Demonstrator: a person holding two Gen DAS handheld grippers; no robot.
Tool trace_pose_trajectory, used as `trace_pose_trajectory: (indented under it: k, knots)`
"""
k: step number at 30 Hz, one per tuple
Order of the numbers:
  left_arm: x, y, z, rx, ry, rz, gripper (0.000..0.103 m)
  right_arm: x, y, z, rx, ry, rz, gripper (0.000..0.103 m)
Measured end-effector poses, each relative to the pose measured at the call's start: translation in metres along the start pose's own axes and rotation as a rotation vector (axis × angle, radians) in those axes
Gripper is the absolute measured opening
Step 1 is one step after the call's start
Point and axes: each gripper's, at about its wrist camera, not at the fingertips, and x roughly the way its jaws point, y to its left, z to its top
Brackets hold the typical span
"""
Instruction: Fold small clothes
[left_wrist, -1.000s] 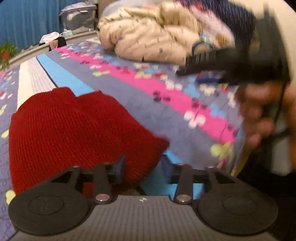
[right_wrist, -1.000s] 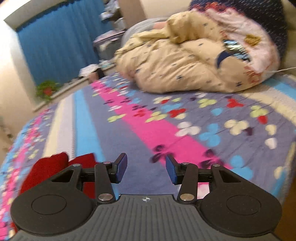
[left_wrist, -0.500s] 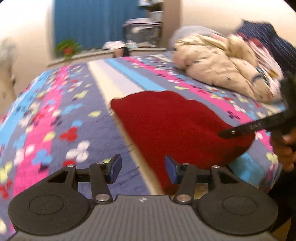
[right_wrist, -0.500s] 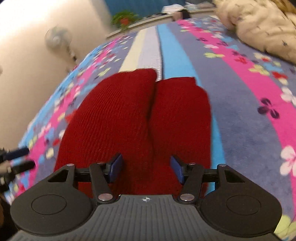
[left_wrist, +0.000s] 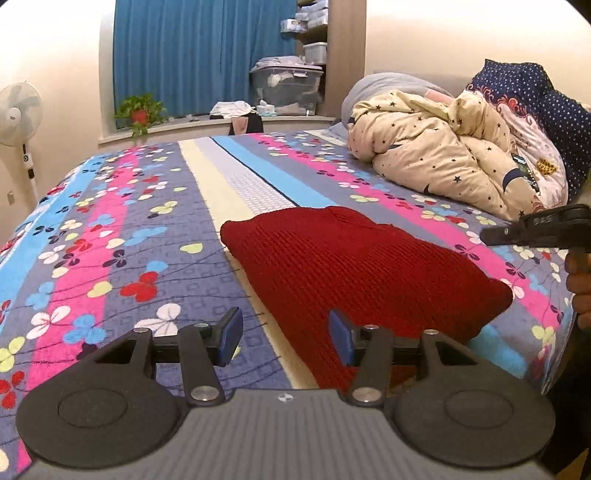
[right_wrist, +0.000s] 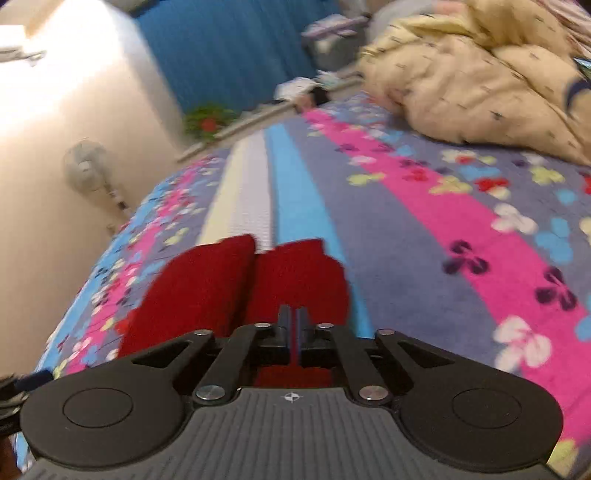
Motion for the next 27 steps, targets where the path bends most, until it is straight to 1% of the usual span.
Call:
trace_pose_trajectory:
  k: [1,2,3,4,7,8,9,10,11,12,13,15,16,17,18,19,20,21,22,23,24,25,26,27]
  knots:
    - [0.001,0.000,0.000,-0.010,0.005,0.002,0.057,-0.001,0.007,-0.001,-0.030,-0.009,0.047,0.023]
    - [0.002,0.001,-0.001,-0.019,0.010,0.002,0.057,-0.002,0.010,-0.003,-0.046,-0.007,0.075,0.054]
    - [0.004,0.001,-0.001,-0.030,0.016,0.004,0.057,0.002,0.015,-0.005,-0.058,0.007,0.090,0.068]
    - [0.006,0.002,-0.001,-0.036,0.021,0.006,0.057,0.008,0.018,-0.007,-0.068,0.039,0.091,0.079]
    - [0.011,0.005,-0.002,-0.044,0.034,0.024,0.057,0.032,0.027,-0.015,-0.119,0.163,0.065,0.076]
    - [0.013,0.006,-0.003,-0.045,0.039,0.032,0.057,0.041,0.030,-0.019,-0.137,0.209,0.057,0.070]
    - [0.014,0.007,-0.003,-0.048,0.042,0.039,0.057,0.047,0.035,-0.027,-0.156,0.235,0.058,0.063]
    - [0.014,0.008,-0.004,-0.049,0.044,0.045,0.057,0.050,0.041,-0.030,-0.188,0.250,0.051,0.047]
    - [0.014,0.009,-0.004,-0.051,0.044,0.051,0.057,0.050,0.047,-0.033,-0.231,0.247,0.042,0.032]
    - [0.014,0.011,-0.004,-0.055,0.042,0.056,0.057,0.048,0.054,-0.034,-0.259,0.240,0.042,0.031]
    - [0.013,0.012,-0.004,-0.059,0.041,0.060,0.057,0.043,0.056,-0.032,-0.270,0.214,0.047,0.027]
    - [0.012,0.014,-0.004,-0.066,0.036,0.065,0.057,0.023,0.055,-0.020,-0.224,0.096,0.070,0.025]
    - [0.011,0.014,-0.003,-0.068,0.034,0.067,0.057,0.008,0.052,-0.011,-0.184,0.022,0.098,0.024]
    - [0.010,0.014,-0.003,-0.069,0.033,0.067,0.057,-0.003,0.049,-0.004,-0.155,-0.027,0.117,0.023]
    - [0.011,0.014,-0.004,-0.069,0.033,0.066,0.057,-0.007,0.046,-0.002,-0.146,-0.037,0.117,0.023]
    - [0.012,0.013,-0.004,-0.066,0.037,0.063,0.057,-0.004,0.043,-0.002,-0.149,-0.007,0.093,0.023]
    - [0.013,0.012,-0.004,-0.061,0.041,0.061,0.057,0.006,0.039,-0.006,-0.156,0.060,0.045,0.023]
    - [0.015,0.010,-0.005,-0.054,0.046,0.060,0.057,0.021,0.035,-0.012,-0.160,0.170,-0.007,0.023]
    - [0.017,0.009,-0.006,-0.048,0.049,0.058,0.057,0.039,0.029,-0.023,-0.155,0.291,-0.038,0.024]
    - [0.018,0.008,-0.006,-0.043,0.051,0.056,0.057,0.047,0.027,-0.030,-0.144,0.337,-0.054,0.025]
    - [0.019,0.006,-0.007,-0.037,0.051,0.055,0.057,0.047,0.030,-0.031,-0.145,0.334,-0.060,0.025]
    - [0.019,0.005,-0.007,-0.034,0.049,0.052,0.057,0.041,0.034,-0.027,-0.163,0.299,-0.043,0.028]
    - [0.018,0.005,-0.007,-0.033,0.045,0.044,0.057,0.033,0.038,-0.022,-0.174,0.254,-0.018,0.033]
    - [0.018,0.003,-0.007,-0.033,0.037,0.030,0.057,0.025,0.039,-0.018,-0.169,0.207,0.003,0.035]
